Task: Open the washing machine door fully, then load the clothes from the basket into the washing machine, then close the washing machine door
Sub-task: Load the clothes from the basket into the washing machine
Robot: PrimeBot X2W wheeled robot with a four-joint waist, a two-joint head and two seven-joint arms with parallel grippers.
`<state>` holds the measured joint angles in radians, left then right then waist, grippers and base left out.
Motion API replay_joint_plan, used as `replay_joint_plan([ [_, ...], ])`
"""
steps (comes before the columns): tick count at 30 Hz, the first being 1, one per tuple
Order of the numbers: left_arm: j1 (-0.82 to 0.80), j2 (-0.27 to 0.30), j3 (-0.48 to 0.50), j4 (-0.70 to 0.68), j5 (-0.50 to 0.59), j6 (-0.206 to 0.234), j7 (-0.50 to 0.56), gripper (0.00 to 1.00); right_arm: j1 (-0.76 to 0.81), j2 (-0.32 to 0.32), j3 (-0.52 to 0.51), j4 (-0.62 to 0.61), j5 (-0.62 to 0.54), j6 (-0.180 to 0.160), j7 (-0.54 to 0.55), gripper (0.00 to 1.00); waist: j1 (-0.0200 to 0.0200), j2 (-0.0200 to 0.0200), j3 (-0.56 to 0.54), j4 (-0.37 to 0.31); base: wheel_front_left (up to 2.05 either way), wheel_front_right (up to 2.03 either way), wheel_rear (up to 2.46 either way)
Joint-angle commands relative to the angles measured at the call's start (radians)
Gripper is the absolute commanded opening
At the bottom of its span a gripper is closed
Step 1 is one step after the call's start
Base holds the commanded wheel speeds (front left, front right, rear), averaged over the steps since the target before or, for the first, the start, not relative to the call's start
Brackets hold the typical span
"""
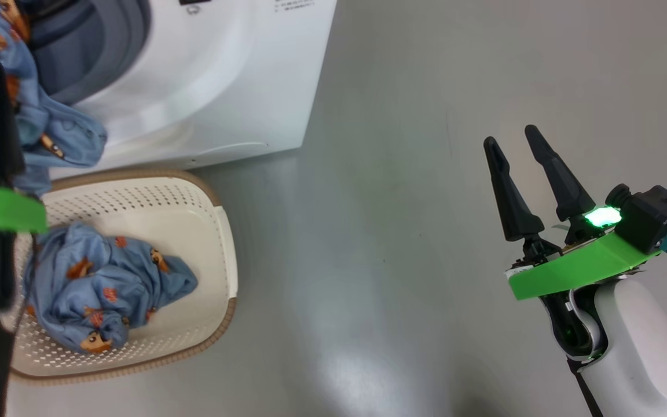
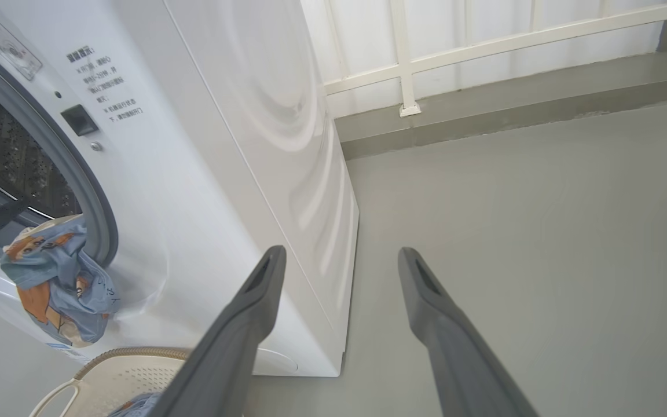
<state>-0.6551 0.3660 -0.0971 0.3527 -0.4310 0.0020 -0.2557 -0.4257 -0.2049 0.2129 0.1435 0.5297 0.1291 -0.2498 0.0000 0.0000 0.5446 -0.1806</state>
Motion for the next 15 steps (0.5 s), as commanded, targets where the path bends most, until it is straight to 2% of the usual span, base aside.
replay_joint_plan([
  [1,0.047,0.041,0.038,-0.062,-0.004,0.014,-0.006,1.00,0.031,-0.009,0.016,-0.019,-0.007,0.002,-0.012,1.00,0.0000,0.0000,-0.019,0.012,0.00,0.00,0.00],
  [15,0.366,-0.012,0.059,-0.328,-0.028,0.103,0.004,1.00,0.048,-0.041,-0.002,-0.024,-0.002,0.002,-0.012,1.00,0.0000,0.0000,-0.058,0.052,0.00,0.00,0.00],
])
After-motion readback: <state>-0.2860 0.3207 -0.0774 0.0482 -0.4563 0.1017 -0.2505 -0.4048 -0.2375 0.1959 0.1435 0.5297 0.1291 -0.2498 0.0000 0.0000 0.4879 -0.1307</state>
